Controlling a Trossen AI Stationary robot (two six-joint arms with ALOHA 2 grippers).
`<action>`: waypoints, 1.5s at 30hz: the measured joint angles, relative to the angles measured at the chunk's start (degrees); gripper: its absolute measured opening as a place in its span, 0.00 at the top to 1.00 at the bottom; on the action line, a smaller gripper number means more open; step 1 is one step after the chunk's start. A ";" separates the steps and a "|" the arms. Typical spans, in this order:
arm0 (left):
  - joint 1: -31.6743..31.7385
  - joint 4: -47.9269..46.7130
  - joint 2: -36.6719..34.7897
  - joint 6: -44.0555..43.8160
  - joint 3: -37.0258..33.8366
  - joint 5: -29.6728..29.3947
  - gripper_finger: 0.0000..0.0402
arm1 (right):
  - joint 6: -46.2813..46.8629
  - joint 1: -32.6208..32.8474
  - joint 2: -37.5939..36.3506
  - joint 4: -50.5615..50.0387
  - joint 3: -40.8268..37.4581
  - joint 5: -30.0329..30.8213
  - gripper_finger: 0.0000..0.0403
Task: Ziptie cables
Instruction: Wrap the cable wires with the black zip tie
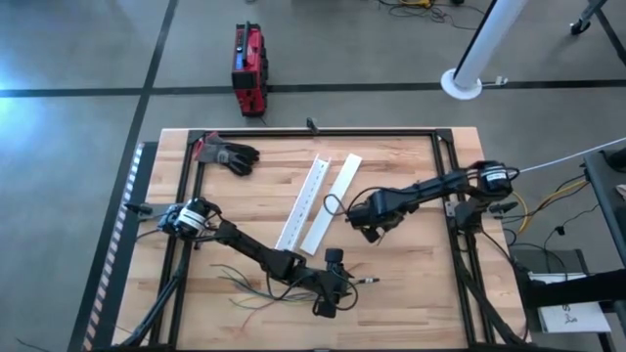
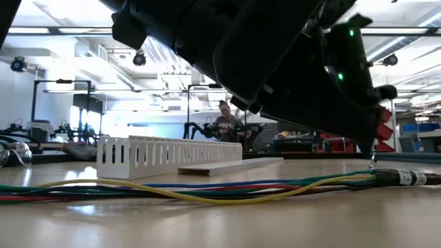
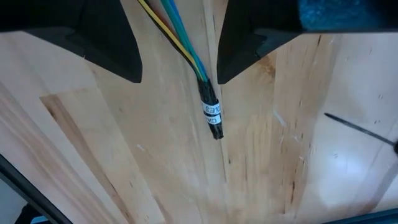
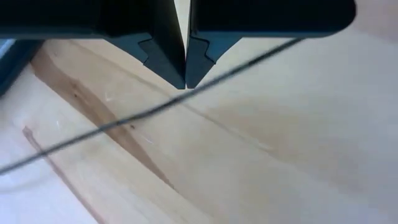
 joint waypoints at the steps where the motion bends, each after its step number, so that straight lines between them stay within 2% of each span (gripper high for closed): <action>1: 0.00 0.01 0.00 0.00 0.00 0.00 0.53 | -0.28 0.58 0.00 0.15 0.94 0.49 1.00; 5: 0.00 0.13 0.00 0.02 0.00 0.00 0.54 | -1.92 1.90 0.00 -2.41 4.68 2.85 1.00; 10: 0.00 0.17 0.00 0.00 0.00 0.00 0.56 | -0.54 1.54 -1.48 -10.97 7.83 12.63 1.00; 14: -0.02 0.40 0.00 0.02 0.00 0.00 0.58 | -1.36 -2.07 -5.58 -11.75 5.90 14.62 1.00; 18: -0.01 0.47 0.00 0.00 0.00 0.00 0.59 | 0.03 -7.00 -11.10 -10.80 0.25 16.37 1.00; 22: -0.02 0.83 0.00 0.00 0.00 0.00 0.61 | 4.63 -12.90 -16.51 -7.76 -7.93 16.95 1.00; 26: 0.00 1.79 0.00 0.01 0.00 0.00 0.62 | 4.79 -18.21 -19.45 -2.60 -13.39 16.11 1.00; 33: -0.01 2.63 -0.02 0.02 0.02 0.01 0.61 | 8.75 -25.50 -20.26 0.13 -14.23 15.80 0.90; 45: 0.00 2.95 -0.02 0.02 0.02 0.00 0.55 | 10.85 -34.60 -18.03 3.82 -14.59 8.54 0.66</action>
